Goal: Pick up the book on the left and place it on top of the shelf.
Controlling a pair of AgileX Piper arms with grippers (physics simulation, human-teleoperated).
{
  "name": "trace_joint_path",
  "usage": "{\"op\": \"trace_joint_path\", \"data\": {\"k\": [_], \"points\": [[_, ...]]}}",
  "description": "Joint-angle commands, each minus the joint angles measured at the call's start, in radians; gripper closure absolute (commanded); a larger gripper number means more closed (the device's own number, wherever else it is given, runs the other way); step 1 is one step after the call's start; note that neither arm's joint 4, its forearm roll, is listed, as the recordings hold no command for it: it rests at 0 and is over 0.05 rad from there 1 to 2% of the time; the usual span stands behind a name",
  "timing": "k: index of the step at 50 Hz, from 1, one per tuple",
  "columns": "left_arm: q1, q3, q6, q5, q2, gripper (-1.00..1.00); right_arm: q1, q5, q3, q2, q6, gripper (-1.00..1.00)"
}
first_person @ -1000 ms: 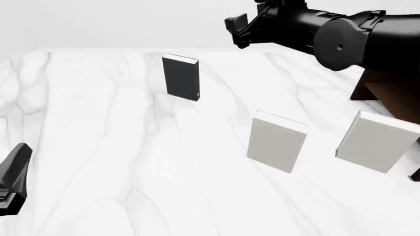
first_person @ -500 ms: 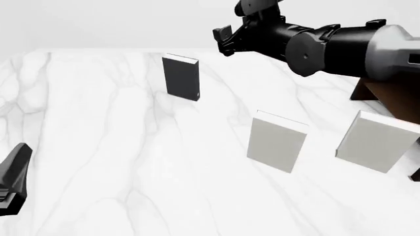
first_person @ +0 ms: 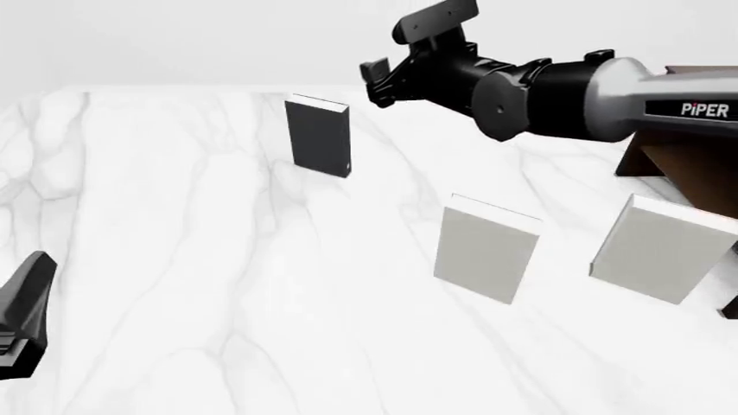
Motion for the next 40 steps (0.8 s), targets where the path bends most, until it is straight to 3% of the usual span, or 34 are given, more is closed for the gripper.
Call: {"op": "trace_joint_path", "data": {"k": [1,40], "points": [[0.0,0.0,0.0,0.0,0.0,-1.0,0.002,-0.005,-0.033,0.053,0.01,-1.0],[0.0,0.0,0.0,0.0,0.0,-1.0,0.032,-0.033,-0.172,0.216,0.043,-1.0]]}}
